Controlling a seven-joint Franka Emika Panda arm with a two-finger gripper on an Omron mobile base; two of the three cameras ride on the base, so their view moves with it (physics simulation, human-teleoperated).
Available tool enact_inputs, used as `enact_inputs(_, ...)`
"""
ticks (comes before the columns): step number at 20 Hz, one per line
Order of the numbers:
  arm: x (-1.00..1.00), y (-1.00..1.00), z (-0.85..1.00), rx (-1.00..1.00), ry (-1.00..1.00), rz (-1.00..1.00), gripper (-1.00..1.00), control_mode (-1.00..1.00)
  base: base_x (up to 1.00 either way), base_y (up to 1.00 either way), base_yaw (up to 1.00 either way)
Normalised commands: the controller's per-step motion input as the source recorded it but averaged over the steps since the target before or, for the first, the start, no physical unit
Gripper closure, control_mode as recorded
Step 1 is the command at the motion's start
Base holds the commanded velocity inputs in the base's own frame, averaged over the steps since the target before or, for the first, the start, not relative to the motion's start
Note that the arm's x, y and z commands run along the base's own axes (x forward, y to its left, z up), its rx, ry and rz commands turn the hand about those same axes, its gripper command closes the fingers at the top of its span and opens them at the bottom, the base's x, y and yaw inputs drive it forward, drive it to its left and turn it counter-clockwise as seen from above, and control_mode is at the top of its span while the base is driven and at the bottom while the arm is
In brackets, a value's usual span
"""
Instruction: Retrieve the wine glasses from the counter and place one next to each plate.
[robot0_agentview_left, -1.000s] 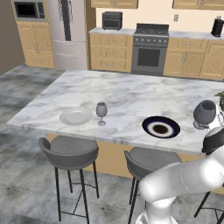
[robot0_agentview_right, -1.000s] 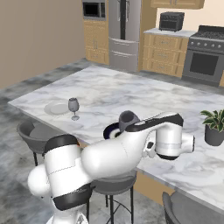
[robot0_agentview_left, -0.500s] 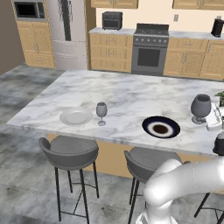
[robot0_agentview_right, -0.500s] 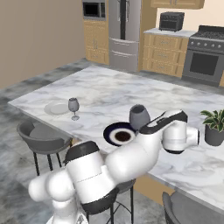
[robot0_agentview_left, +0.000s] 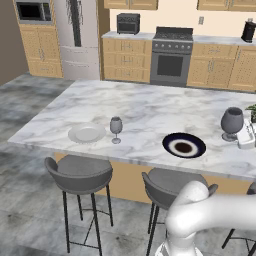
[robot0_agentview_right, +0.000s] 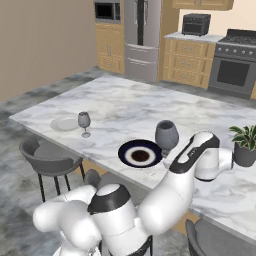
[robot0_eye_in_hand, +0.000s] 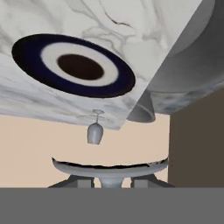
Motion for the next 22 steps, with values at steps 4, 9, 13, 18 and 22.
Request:
enact_inputs(4,0.09,0.05,-0.06,-0.01,0.0,-0.13,1.0,-1.0,0.0,0.0,0.0)
enact_inputs(9,0.06,0.18,-0.09,-0.02,0.0,-0.12,1.0,-1.0,0.0,0.0,0.0)
enact_inputs(13,0.05,0.13,-0.16,-0.02,0.0,-0.11,1.0,-1.0,0.0,0.0,0.0)
enact_inputs(18,0.01,0.01,-0.14,-0.01,0.0,-0.05,1.0,-1.0,0.0,0.0,0.0)
enact_inputs(22,0.0,-0.04,-0.2,0.0,0.0,0.0,1.0,-1.0,0.0,0.0,0.0)
